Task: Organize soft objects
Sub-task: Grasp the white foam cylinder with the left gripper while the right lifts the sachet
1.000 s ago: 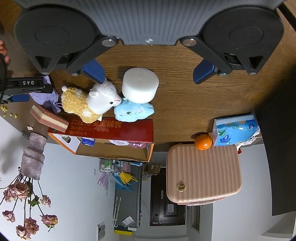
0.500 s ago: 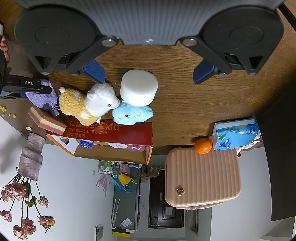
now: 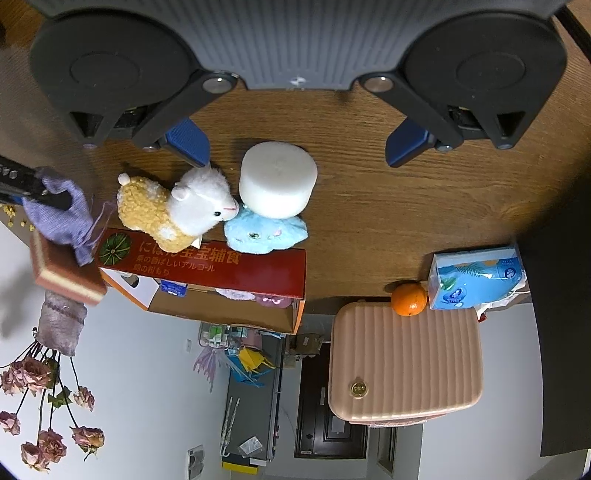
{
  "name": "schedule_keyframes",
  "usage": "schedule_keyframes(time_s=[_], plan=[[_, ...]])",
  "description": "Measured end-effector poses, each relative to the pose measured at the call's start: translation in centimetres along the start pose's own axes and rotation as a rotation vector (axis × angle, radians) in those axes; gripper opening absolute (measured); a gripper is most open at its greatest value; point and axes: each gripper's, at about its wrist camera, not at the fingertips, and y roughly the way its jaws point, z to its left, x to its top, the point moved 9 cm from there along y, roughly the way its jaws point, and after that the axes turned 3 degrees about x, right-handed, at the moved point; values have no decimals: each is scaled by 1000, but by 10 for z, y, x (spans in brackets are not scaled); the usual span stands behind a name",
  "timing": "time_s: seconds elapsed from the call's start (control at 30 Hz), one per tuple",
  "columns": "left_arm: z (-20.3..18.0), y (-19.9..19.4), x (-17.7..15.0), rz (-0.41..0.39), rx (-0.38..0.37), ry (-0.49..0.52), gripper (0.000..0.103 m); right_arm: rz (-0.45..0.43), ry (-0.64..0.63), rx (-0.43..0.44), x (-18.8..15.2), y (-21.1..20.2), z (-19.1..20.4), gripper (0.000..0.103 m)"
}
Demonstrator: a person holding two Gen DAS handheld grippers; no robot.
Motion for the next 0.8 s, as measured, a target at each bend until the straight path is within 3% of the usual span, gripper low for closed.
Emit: schedule_keyframes(time_s=[0.3,0.8], plan=[[-2,0,-2,5,-1,4,103,31,169,82,-7,-3,-10,33],[-3,0,-3,7,2,6,103,39,262,137,-8,2,-14,33]])
